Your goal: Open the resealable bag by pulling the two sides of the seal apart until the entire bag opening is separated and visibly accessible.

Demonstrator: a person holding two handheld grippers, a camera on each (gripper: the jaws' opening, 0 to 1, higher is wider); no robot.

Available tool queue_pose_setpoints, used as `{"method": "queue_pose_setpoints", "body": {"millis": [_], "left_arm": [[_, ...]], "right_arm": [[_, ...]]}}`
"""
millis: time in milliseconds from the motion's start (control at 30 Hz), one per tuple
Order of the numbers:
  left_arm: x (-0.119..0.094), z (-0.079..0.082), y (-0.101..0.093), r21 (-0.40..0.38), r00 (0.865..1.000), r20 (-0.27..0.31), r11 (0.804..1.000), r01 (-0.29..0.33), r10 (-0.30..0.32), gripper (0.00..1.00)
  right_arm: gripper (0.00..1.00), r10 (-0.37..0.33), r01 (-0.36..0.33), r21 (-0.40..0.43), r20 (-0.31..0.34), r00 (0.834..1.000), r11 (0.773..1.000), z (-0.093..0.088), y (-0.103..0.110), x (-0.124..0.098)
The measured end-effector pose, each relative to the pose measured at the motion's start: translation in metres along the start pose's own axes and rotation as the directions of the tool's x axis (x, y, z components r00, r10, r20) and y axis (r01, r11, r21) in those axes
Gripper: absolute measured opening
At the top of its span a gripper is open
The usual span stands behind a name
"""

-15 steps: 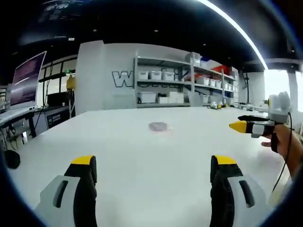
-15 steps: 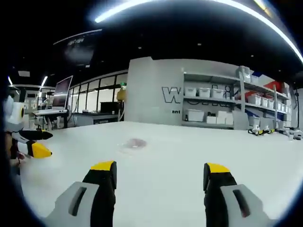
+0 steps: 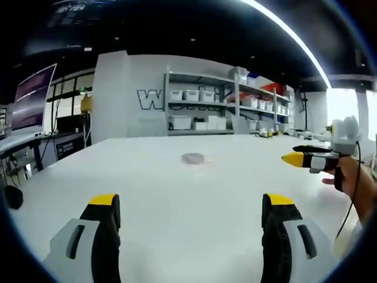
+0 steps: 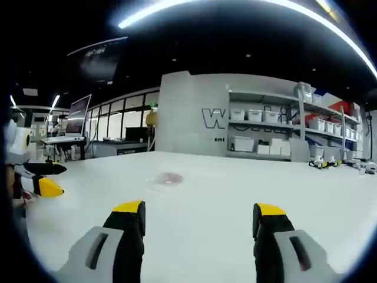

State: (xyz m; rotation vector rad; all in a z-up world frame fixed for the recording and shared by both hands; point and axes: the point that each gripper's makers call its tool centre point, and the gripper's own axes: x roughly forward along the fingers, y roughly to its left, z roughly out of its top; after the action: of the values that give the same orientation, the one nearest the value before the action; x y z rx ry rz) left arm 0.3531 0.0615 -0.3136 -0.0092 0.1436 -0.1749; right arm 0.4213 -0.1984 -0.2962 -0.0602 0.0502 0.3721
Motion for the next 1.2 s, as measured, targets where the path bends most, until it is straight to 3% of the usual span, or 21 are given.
{"method": "queue_pose_setpoints", "body": {"millis": [1200], "left_arm": [[-0.001, -0.009, -0.011, 0.006, 0.999, -0.023, 0.999, 0.04, -0.039, 1.0]], "right_arm": [[0.7, 0.066, -0.067, 0.011, 0.062, 0.996, 0.998, 0.002, 0.01, -0.01]]}}
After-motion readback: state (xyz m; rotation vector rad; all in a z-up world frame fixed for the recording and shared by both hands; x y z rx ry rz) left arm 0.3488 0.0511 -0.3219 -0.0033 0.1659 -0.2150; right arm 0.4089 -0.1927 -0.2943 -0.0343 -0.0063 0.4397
